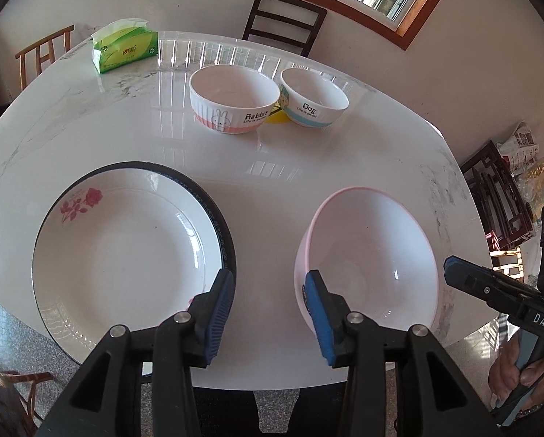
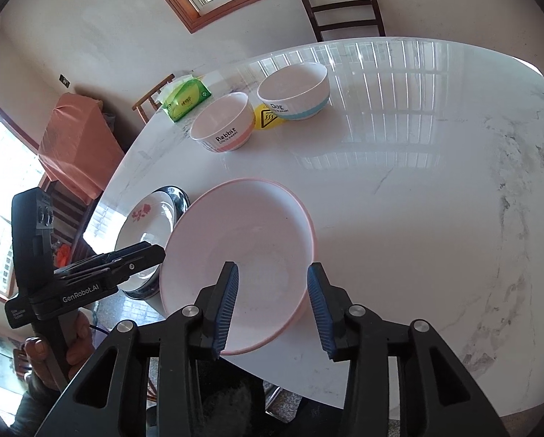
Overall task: Organize plates and bowls
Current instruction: 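Carry the pink bowl beside the plate stack and lower it onto the table, then open both grippers and move them to the white Rabbit bowl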
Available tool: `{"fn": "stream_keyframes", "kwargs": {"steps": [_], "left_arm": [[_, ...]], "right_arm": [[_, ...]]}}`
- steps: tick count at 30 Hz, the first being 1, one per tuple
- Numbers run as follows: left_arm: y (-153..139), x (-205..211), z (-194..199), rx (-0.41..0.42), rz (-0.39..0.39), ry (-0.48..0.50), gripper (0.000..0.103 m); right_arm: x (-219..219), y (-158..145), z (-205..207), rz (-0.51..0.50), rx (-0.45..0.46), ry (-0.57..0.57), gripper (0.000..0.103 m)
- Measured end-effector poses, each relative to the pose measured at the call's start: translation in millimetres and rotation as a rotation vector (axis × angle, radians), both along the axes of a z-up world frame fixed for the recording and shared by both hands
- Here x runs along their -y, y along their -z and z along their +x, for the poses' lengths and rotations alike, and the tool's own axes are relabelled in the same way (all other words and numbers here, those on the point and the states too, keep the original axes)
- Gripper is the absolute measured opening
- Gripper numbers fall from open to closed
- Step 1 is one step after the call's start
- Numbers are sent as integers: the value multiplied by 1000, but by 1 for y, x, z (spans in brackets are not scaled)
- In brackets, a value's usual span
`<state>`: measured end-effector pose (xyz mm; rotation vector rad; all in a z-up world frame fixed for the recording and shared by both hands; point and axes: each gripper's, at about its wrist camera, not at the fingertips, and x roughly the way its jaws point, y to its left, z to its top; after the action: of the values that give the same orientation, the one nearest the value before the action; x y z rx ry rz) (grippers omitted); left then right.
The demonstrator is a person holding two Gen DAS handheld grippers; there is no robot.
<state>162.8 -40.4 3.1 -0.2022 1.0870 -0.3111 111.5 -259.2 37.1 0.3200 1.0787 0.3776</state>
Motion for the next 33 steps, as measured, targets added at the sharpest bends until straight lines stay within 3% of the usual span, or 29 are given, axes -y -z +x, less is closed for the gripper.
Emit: {"fn": "stream_keyframes", "kwargs": {"steps": [4, 10, 15, 20, 33], "left_arm": [[-11, -16, 7, -1, -24, -15, 42], [-33, -37, 27, 24, -29, -35, 42], [-41, -46, 54, 32, -8, -41, 42], [-36, -54, 86, 14, -3, -63, 42], [-16, -57, 170, -55, 19, -57, 42]], "right_arm": [[-15, -10, 11, 47, -14, -27, 54], [-39, -30, 35, 72, -9, -54, 54], [-53, -29, 65, 88, -44, -37, 54], [-64, -21, 97, 108, -92, -7, 54], [-97, 11, 187, 26, -186, 57, 48]]}}
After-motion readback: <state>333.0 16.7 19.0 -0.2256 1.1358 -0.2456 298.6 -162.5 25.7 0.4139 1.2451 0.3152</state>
